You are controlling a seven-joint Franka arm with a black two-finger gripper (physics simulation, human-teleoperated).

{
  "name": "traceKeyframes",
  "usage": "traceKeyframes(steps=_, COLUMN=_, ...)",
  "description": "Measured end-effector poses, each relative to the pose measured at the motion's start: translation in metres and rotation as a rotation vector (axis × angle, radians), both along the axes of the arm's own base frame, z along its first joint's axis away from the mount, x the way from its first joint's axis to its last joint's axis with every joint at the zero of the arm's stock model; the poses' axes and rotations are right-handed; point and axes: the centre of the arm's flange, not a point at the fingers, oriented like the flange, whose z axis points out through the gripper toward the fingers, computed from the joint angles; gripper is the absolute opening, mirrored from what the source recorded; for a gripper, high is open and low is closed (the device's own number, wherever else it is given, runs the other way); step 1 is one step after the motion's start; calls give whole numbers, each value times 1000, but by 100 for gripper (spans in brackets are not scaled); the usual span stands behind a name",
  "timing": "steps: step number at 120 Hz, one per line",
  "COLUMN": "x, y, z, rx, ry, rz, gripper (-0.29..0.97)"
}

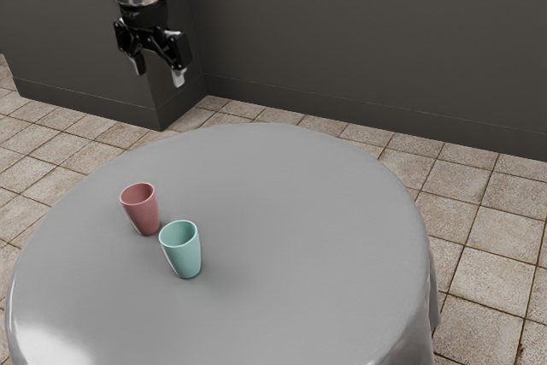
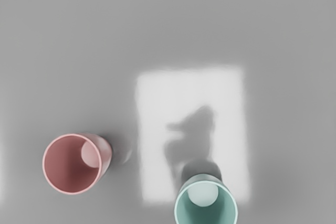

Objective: Place the left cup onto the right cup

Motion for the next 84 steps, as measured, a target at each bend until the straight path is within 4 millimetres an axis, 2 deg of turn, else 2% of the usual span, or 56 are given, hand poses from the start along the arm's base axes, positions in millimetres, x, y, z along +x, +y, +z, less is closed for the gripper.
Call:
traceKeyframes(steps=16, x=-2, y=2, z=-2, rx=-7, ry=-10, rz=-15, gripper=66)
traceKeyframes(steps=24, x=-1, y=3, z=-9, rx=-7, ry=-2, rz=-20, gripper=66)
traceKeyframes(steps=32, x=0, y=18, z=-32, rx=-9, ry=35, rz=2, gripper=66)
traceKeyframes(steps=47, x=-2, y=72, z=-90, rx=-12, ry=97, rz=85, gripper=66)
traceKeyframes(steps=58, x=2, y=100, z=-121, rx=-8, ry=104, rz=127, gripper=66)
traceKeyframes(steps=84, x=19, y=135, z=-174, rx=-1, ry=105, rz=178, gripper=66)
